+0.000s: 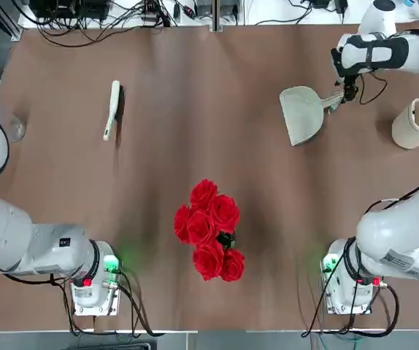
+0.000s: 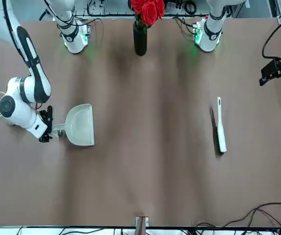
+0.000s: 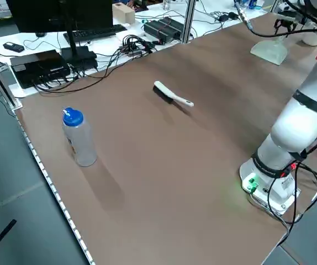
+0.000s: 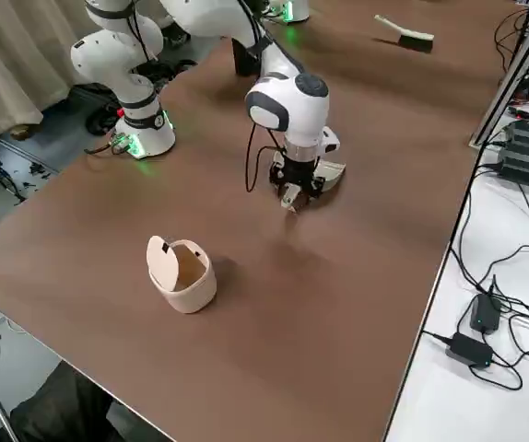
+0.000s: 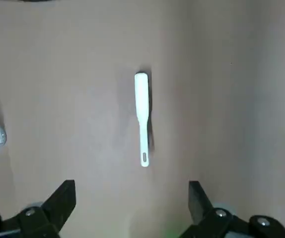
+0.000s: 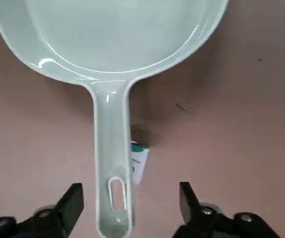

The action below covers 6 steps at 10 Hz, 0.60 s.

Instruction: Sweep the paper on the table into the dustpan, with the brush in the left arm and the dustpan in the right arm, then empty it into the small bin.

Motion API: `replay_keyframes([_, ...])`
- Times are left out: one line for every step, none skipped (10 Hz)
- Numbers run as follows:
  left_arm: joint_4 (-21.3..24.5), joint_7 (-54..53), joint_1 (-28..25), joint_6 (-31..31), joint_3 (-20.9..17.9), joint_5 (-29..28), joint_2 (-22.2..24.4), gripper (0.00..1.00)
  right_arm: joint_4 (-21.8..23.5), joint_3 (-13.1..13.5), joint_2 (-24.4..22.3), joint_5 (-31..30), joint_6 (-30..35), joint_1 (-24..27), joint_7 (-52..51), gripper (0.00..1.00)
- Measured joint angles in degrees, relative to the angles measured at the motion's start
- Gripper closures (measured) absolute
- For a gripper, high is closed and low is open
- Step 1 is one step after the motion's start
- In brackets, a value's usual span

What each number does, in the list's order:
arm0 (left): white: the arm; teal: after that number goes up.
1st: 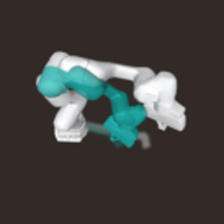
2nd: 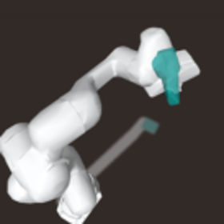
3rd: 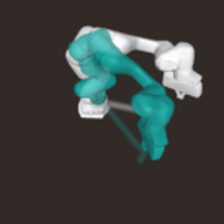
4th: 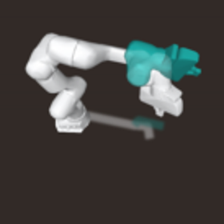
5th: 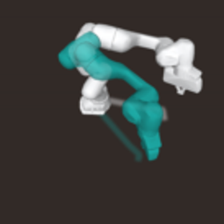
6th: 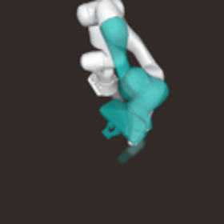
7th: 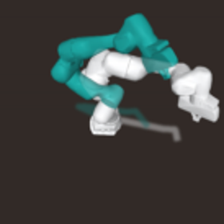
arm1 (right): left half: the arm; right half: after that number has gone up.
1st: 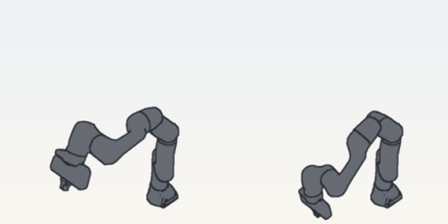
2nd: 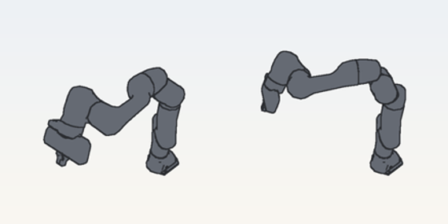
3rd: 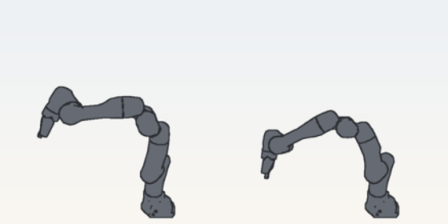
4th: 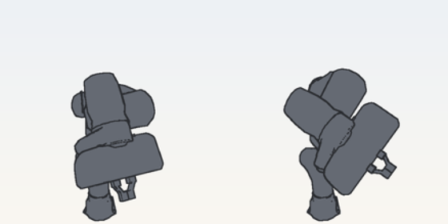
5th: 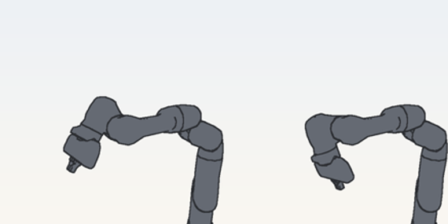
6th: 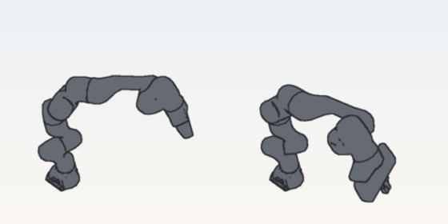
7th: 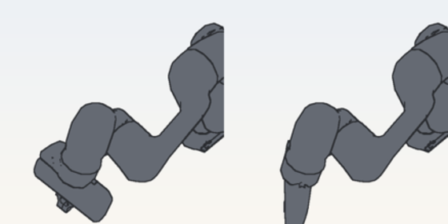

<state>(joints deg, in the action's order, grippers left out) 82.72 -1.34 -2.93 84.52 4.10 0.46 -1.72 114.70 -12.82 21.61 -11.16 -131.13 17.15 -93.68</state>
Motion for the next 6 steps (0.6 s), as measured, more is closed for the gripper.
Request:
replay_keyframes([0.00, 0.00, 0.00, 0.00, 0.01, 0.00, 0.00, 0.00, -3.97, -0.12, -0.03, 0.00, 6.00, -0.21, -0.01, 0.11])
replay_keyframes([0.00, 0.00, 0.00, 0.00, 0.01, 0.00, 0.00, 0.00, -8.85, -0.26, -0.09, 0.02, 12.67, -0.58, 0.02, 0.10])
replay_keyframes([-0.01, -0.01, -0.01, 0.00, 0.00, 0.00, 0.00, 0.00, -13.91, -0.42, -0.18, 0.05, 19.00, -1.16, 1.37, 0.08])
replay_keyframes([-0.02, -0.01, -0.03, 0.00, -0.01, 0.00, 0.00, 0.00, -19.27, -0.49, -0.27, 0.06, 25.33, -1.75, 3.55, 0.05])
replay_keyframes([-0.02, -0.01, -0.04, 0.00, -0.03, 0.00, 0.00, 0.00, -24.05, -0.52, -0.37, 0.07, 30.53, -2.00, 4.87, 0.04])
replay_keyframes([-0.02, -0.01, -0.05, 0.00, -0.04, 0.00, 0.00, 0.00, -27.49, -0.49, -0.41, 0.07, 33.91, -1.99, 6.59, 0.04])
